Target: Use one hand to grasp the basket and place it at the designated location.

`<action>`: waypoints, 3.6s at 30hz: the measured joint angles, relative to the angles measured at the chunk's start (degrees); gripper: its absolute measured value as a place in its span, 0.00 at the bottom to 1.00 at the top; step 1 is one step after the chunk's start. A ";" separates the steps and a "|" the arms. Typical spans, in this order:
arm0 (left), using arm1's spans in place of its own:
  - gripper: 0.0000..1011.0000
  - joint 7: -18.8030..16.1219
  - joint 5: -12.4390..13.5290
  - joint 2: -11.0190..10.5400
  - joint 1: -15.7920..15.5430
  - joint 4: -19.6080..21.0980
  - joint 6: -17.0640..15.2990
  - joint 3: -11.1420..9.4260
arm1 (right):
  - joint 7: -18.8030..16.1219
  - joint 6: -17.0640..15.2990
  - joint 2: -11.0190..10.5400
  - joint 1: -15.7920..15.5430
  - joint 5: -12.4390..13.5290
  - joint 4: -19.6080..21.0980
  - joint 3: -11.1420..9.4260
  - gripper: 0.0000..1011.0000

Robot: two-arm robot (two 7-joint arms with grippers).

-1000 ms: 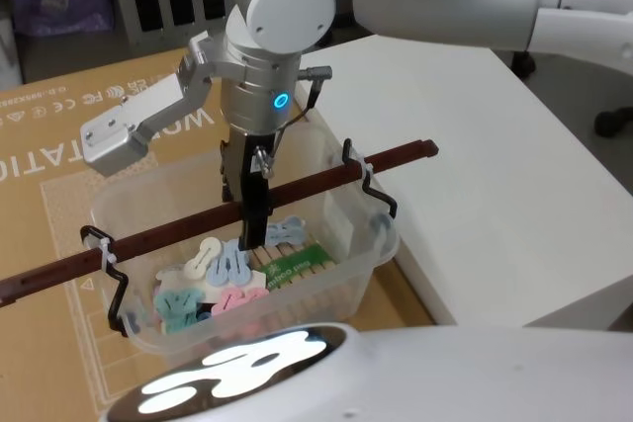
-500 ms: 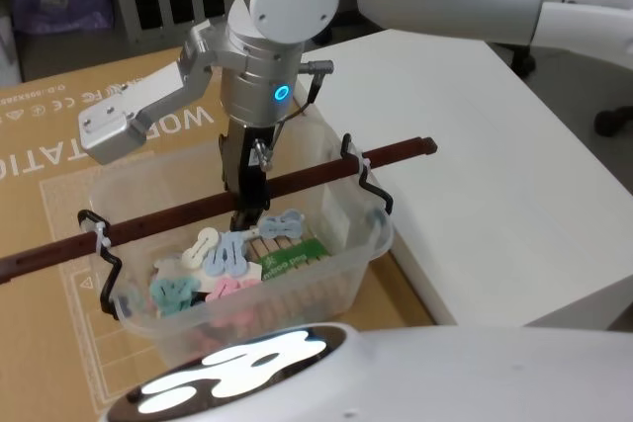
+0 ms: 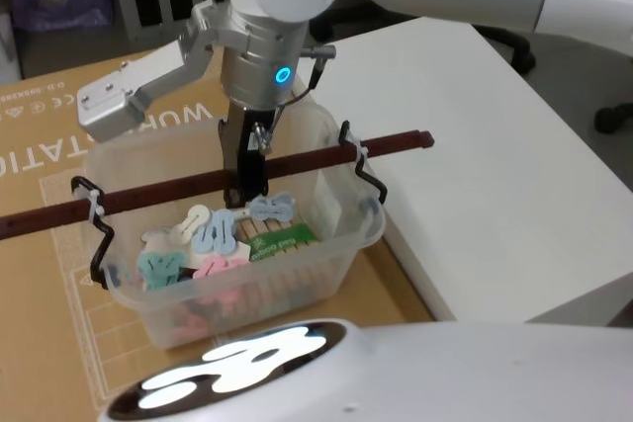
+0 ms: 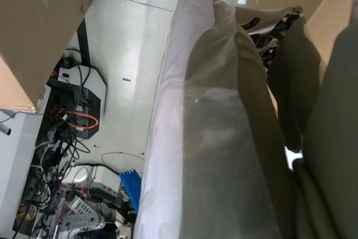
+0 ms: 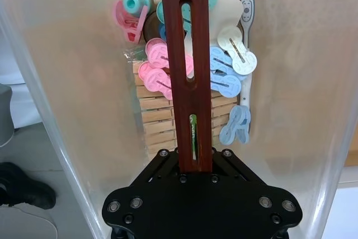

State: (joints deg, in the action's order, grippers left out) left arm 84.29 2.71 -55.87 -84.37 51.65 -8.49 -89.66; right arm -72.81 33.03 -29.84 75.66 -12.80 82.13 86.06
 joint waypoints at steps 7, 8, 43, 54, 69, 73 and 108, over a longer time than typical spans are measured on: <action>0.00 0.00 0.00 0.00 0.00 0.00 0.00 0.00 | -0.89 0.74 -0.65 0.92 2.45 -0.16 -1.09 0.01; 0.00 0.00 0.00 0.00 0.00 0.00 0.00 0.00 | -1.02 0.82 -0.76 1.07 2.77 -0.15 -1.25 0.01; 0.00 0.00 0.00 0.00 0.00 0.00 0.00 0.00 | -6.56 0.60 -6.54 6.16 12.75 -3.40 -7.38 0.00; 0.00 0.00 0.00 0.00 0.00 0.01 0.00 0.00 | -7.53 -0.08 -7.35 6.49 14.26 -8.41 -9.26 0.00; 0.00 0.00 0.00 0.00 0.00 -0.01 0.00 0.00 | -9.29 -2.42 -8.64 8.26 16.45 -20.91 -12.97 0.00; 0.00 0.00 -0.01 0.00 0.00 0.01 0.00 0.00 | -9.49 -3.17 -8.65 8.47 16.23 -22.75 -13.51 0.00; 0.00 0.00 0.00 0.00 0.00 0.00 0.00 0.00 | -11.79 -20.89 -14.35 6.36 12.94 -34.89 -16.68 0.00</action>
State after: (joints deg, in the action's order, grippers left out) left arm 84.29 2.71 -55.87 -84.37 51.65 -8.50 -89.66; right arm -84.60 12.13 -44.19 82.02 0.14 47.24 69.39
